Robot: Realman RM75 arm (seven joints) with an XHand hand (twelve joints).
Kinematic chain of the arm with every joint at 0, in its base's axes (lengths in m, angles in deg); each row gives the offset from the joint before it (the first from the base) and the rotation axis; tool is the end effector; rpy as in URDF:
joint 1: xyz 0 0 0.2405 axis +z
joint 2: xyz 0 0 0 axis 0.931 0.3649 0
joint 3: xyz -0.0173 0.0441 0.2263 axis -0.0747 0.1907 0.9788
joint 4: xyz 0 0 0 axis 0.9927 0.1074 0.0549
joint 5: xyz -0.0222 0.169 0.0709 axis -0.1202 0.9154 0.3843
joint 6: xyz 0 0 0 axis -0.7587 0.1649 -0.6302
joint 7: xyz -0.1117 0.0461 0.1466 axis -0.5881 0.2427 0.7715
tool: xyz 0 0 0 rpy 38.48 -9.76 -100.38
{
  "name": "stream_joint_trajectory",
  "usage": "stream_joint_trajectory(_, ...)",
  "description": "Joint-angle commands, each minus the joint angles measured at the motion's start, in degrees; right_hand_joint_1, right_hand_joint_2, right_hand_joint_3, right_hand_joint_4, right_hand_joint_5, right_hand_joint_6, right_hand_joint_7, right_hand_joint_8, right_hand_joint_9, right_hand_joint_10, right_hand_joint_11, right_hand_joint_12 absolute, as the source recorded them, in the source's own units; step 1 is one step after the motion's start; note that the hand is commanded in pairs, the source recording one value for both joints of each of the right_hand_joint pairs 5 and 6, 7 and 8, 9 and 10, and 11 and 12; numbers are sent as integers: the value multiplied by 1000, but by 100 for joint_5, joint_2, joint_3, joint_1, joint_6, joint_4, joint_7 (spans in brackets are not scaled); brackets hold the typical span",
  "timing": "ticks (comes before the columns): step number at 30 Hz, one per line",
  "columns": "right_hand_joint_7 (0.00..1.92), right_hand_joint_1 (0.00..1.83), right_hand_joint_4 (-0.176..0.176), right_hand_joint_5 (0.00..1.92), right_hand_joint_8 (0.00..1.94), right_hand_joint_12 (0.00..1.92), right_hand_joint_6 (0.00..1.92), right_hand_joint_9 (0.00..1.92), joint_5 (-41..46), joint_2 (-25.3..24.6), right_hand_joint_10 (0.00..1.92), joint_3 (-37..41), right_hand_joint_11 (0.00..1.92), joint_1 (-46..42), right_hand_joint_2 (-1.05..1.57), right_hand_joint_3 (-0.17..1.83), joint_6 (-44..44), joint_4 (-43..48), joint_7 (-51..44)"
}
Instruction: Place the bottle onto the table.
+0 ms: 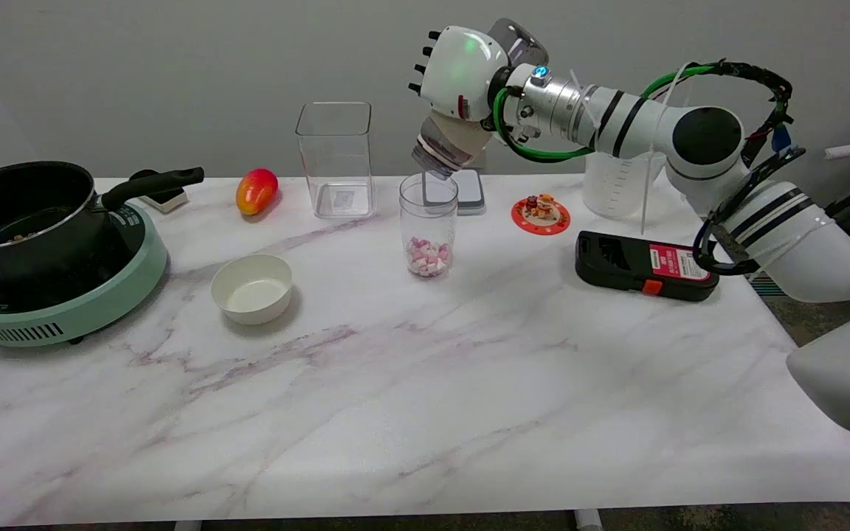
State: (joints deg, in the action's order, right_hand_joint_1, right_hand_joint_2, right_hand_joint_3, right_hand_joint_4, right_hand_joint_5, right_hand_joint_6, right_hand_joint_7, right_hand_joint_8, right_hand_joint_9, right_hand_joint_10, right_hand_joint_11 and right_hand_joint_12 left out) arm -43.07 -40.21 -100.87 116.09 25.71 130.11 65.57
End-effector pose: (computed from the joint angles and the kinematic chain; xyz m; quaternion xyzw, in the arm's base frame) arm -0.0684 -0.4691 0.2525 0.7560 0.4348 -0.2513 0.4199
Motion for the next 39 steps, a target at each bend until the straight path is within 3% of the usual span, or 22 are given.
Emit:
stream_joint_trajectory(1,1592,1477,0,1594,1592,1187,1594,1412,203,78,1412,179,1187,-310,758,902,516,315,632)
stream_joint_trajectory(9,1586,1487,0,1569,1586,1183,1569,1411,2091,287,1411,451,1183,-1093,718,956,2228,832,696)
stream_joint_trajectory(13,1585,1489,0,1563,1585,1184,1563,1418,2990,387,1418,842,1184,-1711,694,995,3239,1519,1121)
stream_joint_trajectory(20,1582,1495,0,1538,1582,1187,1538,1428,2899,476,1428,1795,1187,-3418,659,1038,5158,3268,1761)
stream_joint_trajectory(21,1582,1495,0,1542,1582,1188,1542,1429,2725,450,1429,1862,1188,-3722,660,1039,5488,3336,2192)
stream_joint_trajectory(24,1586,1495,0,1557,1586,1194,1557,1431,1240,301,1431,1972,1194,-4543,665,1031,6326,3250,4326)
stream_joint_trajectory(28,1611,1470,0,1619,1611,1219,1619,1456,1043,158,1456,1844,1219,-5136,795,915,7095,3237,4441)
stream_joint_trajectory(33,1609,1459,0,1626,1609,1220,1626,1454,1249,99,1454,1861,1220,-5488,832,868,7342,3186,4591)
stream_joint_trajectory(36,1618,1448,0,1650,1618,1225,1650,1461,1603,-44,1461,2080,1225,-5961,877,836,7523,3055,5298)
stream_joint_trajectory(39,1641,1407,0,1707,1641,1235,1707,1477,1398,-221,1477,2196,1235,-6424,1013,733,7687,2869,5872)
